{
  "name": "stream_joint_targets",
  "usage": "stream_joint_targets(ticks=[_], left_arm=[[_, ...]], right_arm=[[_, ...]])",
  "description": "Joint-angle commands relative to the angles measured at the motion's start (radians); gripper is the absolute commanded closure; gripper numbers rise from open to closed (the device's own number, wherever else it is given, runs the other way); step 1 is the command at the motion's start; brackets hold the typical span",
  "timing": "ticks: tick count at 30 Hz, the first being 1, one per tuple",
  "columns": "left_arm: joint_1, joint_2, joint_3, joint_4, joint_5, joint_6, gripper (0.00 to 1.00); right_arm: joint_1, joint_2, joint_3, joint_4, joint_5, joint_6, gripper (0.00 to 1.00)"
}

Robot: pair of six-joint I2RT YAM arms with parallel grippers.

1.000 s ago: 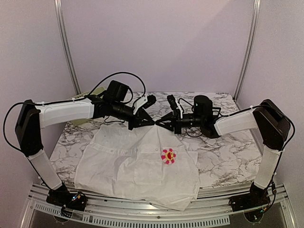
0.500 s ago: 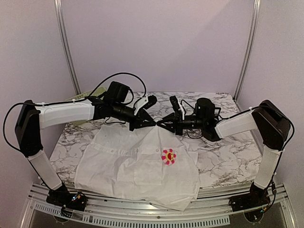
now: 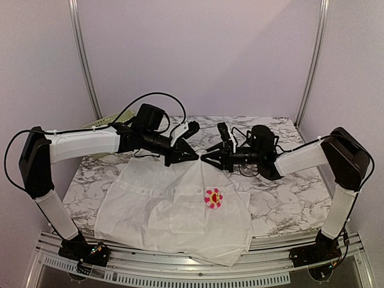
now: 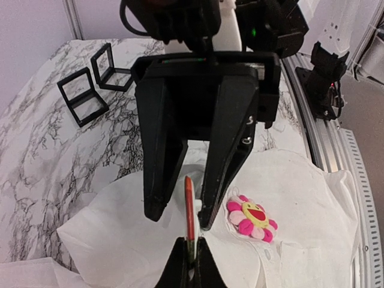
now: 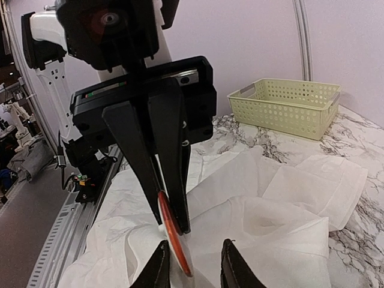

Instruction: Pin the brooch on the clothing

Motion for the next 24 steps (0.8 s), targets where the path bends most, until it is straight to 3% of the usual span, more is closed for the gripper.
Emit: stream_joint_targets(ticks=[1,4,9,14,19,21,24], left_arm=[[-0.015,-0.023,-0.011,0.026,0.017,-0.006,1.00],[-0.015,-0.023,-0.014,0.026,0.016,-0.007,1.00],[-0.015,-0.020,-0.040,0.025,-0.039,0.050,1.00],[-0.024,-0.038,-0.164,0.064,-0.130,0.253,1.00],[-0.084,-0.090,-0.314,0.058,-0.187,0.565,0.98],[-0.108,-0.111,-0.351,0.007,-0.223,0.733,0.83],[-0.123,-0.134,-0.337,-0.174,-0.226,0.866,0.49]], right_arm=[[-0.012,-0.054,-0.022,-0.052,0.018,-0.042,0.73],[-0.013,-0.059,-0.020,-0.065,0.002,-0.044,0.68],[-0.025,-0.101,-0.013,-0.156,-0.005,-0.078,0.51],[-0.076,-0.185,-0.013,-0.311,0.078,-0.089,0.48],[-0.083,-0.222,0.039,-0.573,0.338,-0.047,0.47],[-0.083,-0.188,0.120,-0.759,0.500,0.002,0.48],[-0.083,-0.126,0.231,-0.990,0.705,0.047,0.47]])
